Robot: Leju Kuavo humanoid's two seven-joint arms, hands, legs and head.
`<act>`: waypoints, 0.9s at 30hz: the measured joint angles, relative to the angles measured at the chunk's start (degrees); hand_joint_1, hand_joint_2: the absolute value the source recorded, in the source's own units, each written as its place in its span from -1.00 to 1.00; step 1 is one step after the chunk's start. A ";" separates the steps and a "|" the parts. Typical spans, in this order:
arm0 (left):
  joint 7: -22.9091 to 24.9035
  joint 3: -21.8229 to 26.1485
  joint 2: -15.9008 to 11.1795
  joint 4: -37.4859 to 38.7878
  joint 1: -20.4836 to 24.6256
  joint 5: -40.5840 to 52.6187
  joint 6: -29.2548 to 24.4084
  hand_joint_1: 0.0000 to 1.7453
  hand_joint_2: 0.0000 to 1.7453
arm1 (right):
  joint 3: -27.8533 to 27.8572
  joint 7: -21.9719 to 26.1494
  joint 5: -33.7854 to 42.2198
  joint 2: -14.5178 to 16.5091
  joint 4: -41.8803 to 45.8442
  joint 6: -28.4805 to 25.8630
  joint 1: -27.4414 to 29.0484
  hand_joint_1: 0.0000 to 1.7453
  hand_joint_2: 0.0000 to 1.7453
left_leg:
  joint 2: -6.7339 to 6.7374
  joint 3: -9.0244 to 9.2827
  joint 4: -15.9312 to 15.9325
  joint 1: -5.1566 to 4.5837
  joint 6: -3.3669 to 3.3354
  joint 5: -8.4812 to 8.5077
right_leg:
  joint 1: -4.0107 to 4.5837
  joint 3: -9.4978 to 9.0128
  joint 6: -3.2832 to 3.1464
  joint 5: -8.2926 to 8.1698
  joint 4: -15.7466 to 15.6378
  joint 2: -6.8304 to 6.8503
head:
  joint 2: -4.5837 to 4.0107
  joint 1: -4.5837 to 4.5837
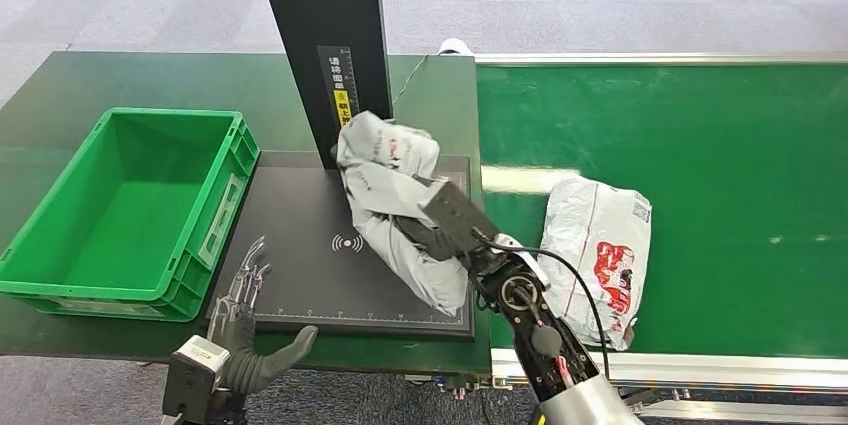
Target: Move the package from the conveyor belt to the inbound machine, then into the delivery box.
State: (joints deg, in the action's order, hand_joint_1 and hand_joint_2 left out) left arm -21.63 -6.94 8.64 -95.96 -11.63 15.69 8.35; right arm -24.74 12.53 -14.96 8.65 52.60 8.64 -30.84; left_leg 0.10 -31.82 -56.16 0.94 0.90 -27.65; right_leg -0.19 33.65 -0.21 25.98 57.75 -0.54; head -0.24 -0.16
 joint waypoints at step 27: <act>1.01 -0.14 -1.45 0.14 -1.30 -0.57 -1.00 -1.00 1.00 | -13.02 -1.81 -7.62 -1.15 -16.45 -14.42 -10.46 -1.00 1.00 | -0.04 0.02 -0.02 -0.01 -0.01 0.00 | -0.02 0.01 0.01 -0.01 -0.02 0.05 | 0.00 0.00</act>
State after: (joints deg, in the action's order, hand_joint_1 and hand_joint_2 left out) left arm -20.62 -7.08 7.19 -95.82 -12.93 15.12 7.35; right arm -37.76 10.72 -22.58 7.51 36.15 -5.78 -41.31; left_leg 0.06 -31.80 -56.18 0.93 0.89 -27.65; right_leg -0.21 33.66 -0.20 25.97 57.73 -0.49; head -0.24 -0.16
